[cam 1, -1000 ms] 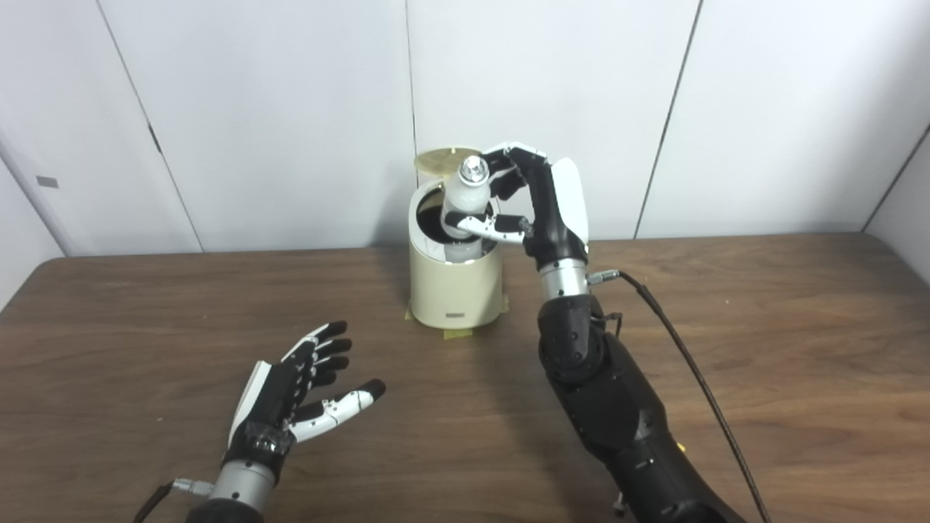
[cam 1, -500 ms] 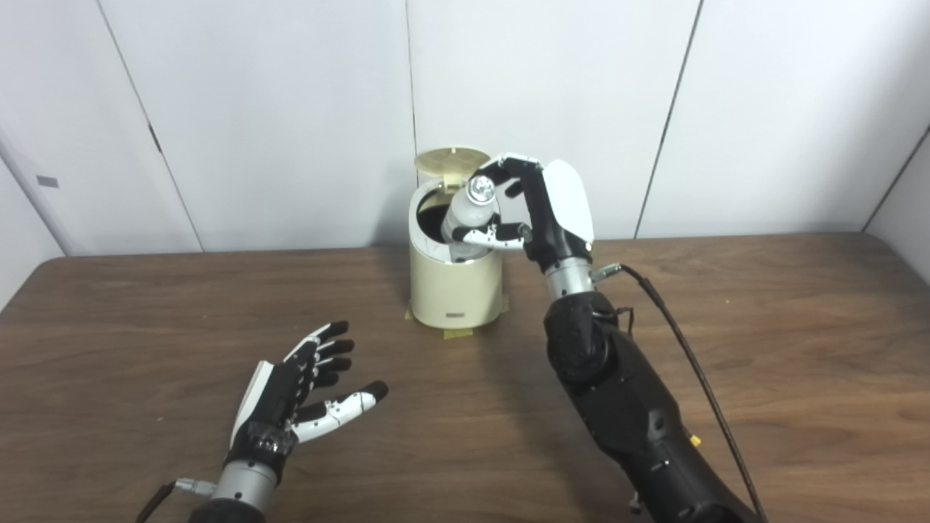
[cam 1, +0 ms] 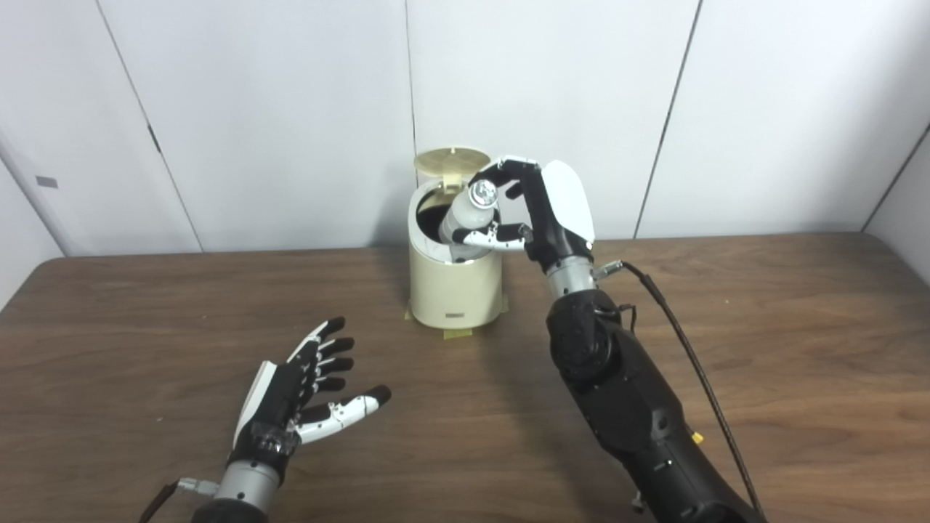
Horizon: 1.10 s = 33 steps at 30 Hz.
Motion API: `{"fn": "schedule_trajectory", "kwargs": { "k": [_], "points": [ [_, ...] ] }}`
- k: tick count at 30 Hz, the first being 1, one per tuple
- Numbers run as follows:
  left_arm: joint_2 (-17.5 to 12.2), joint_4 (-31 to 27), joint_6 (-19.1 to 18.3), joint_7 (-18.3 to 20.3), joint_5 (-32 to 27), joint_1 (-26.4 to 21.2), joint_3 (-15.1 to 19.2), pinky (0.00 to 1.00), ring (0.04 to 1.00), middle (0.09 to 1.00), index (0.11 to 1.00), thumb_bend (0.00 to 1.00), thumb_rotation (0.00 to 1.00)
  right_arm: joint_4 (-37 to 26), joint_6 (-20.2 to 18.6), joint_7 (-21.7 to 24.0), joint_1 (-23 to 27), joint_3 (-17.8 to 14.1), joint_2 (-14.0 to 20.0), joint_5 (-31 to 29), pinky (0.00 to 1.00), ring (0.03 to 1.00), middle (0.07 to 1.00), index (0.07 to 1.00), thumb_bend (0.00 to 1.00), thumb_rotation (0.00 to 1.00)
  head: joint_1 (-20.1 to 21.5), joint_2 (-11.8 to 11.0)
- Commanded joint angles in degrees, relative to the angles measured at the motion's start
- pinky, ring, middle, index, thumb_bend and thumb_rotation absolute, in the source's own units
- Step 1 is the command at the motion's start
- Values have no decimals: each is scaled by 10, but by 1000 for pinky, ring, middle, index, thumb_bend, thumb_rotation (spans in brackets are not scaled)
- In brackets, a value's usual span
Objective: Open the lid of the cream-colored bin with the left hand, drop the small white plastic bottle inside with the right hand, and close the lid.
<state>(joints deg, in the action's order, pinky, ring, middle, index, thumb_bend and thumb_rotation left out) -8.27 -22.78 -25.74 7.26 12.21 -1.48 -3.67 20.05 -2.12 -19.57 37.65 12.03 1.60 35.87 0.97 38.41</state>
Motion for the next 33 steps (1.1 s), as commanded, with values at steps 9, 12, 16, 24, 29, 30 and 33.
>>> {"fn": "schedule_trajectory", "kwargs": {
  "k": [9,12,16,24,29,30,33],
  "points": [
    [-5,-20,14,-6,12,-17,-5,841,820,856,920,708,115,-25,-3,13,29,4,7,4,530,628,628,493,525,141,-1,3],
    [-6,-21,10,-3,12,-17,-5,831,826,855,906,704,120,-25,-7,23,29,6,10,4,545,647,648,494,525,141,0,4],
    [-6,-21,7,-3,13,-17,-3,833,824,851,886,711,130,-23,-6,28,29,8,13,3,562,667,677,621,841,118,0,4],
    [-7,-19,10,0,12,-18,-2,811,817,842,869,709,131,-23,-12,37,29,3,16,-1,550,675,700,683,930,125,-1,5],
    [-7,-18,10,0,11,-18,-2,827,814,844,877,707,122,-25,-19,40,29,2,16,-1,536,669,695,687,937,134,0,6],
    [-7,-18,10,0,11,-19,-2,828,812,844,878,709,121,-27,-22,42,29,2,16,0,537,667,693,688,935,138,0,6],
    [-7,-18,10,0,12,-18,-3,813,809,842,880,706,117,-30,-26,43,28,3,16,1,542,671,693,687,935,146,0,6]
  ]
}}
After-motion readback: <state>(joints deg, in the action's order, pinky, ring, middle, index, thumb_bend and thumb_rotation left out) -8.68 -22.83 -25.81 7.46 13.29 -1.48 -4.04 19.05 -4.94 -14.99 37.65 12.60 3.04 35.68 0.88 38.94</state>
